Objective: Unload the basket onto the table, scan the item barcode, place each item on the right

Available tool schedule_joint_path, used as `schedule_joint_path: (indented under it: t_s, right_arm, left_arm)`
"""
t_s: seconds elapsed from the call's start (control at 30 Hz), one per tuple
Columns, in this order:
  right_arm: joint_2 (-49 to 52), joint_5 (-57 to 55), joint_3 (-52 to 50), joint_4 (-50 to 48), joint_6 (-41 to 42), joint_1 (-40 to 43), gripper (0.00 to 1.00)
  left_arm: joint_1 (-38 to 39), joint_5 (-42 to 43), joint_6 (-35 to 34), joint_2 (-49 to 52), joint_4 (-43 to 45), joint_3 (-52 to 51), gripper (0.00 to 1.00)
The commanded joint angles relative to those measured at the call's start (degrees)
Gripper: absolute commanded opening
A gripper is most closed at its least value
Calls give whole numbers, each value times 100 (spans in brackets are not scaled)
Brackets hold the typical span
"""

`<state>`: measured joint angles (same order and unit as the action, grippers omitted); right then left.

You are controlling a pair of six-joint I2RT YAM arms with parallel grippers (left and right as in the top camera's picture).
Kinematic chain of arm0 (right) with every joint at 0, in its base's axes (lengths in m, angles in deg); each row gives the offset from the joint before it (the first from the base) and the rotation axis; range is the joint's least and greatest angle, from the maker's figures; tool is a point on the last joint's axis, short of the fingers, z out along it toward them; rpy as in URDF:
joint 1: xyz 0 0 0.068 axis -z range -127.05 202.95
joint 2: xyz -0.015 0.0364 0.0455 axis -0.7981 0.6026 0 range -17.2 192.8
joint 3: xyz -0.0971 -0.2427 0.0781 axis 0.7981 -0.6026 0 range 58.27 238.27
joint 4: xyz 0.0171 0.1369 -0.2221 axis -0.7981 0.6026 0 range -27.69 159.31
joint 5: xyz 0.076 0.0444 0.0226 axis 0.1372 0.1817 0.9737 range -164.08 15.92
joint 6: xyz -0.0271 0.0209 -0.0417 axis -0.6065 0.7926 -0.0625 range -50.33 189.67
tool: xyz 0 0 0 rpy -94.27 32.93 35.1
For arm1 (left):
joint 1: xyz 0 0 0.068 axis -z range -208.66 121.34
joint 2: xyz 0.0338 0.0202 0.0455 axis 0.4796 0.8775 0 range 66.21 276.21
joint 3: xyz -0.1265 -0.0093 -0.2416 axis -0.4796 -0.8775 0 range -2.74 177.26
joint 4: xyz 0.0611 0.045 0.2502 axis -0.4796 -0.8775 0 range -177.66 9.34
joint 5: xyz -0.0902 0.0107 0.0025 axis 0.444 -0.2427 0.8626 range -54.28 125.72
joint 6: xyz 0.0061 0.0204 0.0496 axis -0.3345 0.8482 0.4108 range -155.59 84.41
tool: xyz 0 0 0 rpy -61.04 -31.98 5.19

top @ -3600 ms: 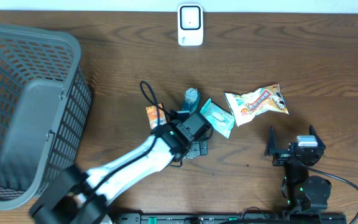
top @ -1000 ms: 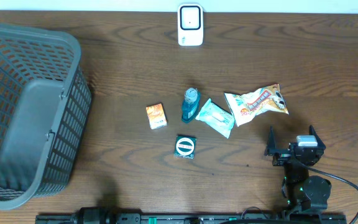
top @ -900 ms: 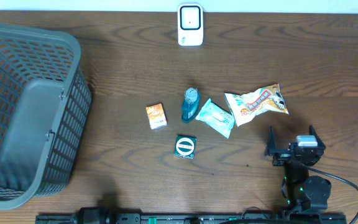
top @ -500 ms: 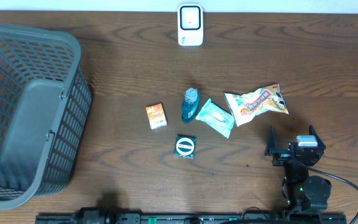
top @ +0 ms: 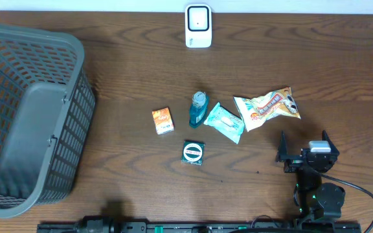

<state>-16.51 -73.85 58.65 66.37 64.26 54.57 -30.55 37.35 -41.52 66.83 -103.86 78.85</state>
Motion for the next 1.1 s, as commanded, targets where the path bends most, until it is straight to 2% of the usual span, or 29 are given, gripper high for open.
schedule_joint_path:
  t_s: [0.0,0.1,0.23,0.4,0.5,0.63,0.8,1.07]
  right_arm:
    - [-31,-28,-7,22,66,-13,99]
    - [-31,-28,-7,22,63,-13,99]
    - [-31,-28,-7,22,66,-13,99]
    - [-31,-57,-7,-20,20,-13,99]
    - [-31,4,-7,22,28,-13,99]
    - [-31,101,-7,17,470,-13,99]
    - [-31,181,-7,13,485,-13,99]
    - [-31,186,-7,11,1158,-13,99]
  left_arm:
    - [-13,96,-538,-44,271,-494,98]
    - [-11,90,-643,-44,667,-1051,98]
    - [-13,-280,-640,13,623,-1759,98]
    - [-7,-212,-640,37,-258,-2579,98]
    - [-7,-109,-662,37,-378,-3215,98]
    - [-7,444,-612,37,-127,-4256,98]
    - [-7,1058,-505,37,483,-5305,98]
    - [-7,1239,-557,37,798,-6430,98]
